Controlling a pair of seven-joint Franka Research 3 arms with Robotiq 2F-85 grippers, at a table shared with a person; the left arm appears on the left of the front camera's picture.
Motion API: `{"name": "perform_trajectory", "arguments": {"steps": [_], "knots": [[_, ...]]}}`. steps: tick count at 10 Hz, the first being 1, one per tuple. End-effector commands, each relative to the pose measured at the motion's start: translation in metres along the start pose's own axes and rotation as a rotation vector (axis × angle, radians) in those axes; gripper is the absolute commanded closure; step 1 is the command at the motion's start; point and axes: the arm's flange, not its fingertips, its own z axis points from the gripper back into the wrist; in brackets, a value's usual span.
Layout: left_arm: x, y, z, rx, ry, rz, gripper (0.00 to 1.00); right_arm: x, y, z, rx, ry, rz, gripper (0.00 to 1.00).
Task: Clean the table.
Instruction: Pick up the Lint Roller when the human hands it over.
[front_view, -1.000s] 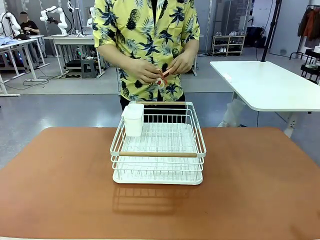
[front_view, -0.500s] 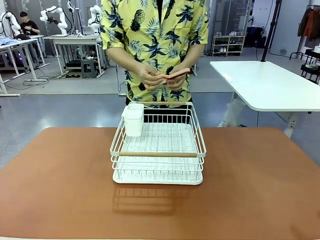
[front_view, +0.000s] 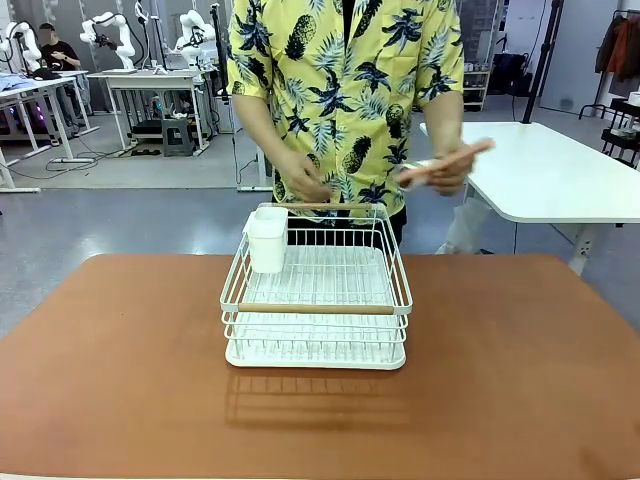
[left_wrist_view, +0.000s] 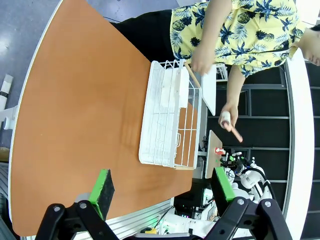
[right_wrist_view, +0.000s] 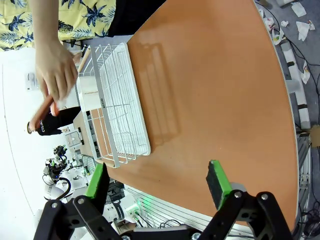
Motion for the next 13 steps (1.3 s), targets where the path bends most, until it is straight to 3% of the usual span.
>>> {"name": "perform_trajectory", "arguments": {"steps": [1, 6, 7, 9, 11, 13], "knots": [[-0.001, 0.0, 0.003, -0.02, -0.002, 0.005, 0.0, -0.002, 0.003, 0.002, 0.007, -0.002, 0.002, 0.0], [-0.001, 0.0, 0.003, -0.02, -0.002, 0.005, 0.0, 0.0, 0.0, 0.0, 0.0, 0.0, 0.0, 0.0], [-0.001, 0.0, 0.003, -0.02, -0.002, 0.005, 0.0, -0.004, 0.02, 0.003, -0.059, -0.098, -0.091, 0.0], [-0.001, 0.0, 0.003, -0.02, -0.002, 0.005, 0.0, -0.018, 0.072, 0.013, -0.038, -0.09, -0.36, 0.0], [-0.001, 0.0, 0.003, -0.02, -0.002, 0.005, 0.0, -0.031, 0.124, -0.004, -0.026, -0.085, -0.512, 0.0], [-0.001, 0.0, 0.003, -0.02, -0.002, 0.005, 0.0, -0.044, 0.162, -0.033, -0.024, -0.127, -0.539, 0.0]]}}
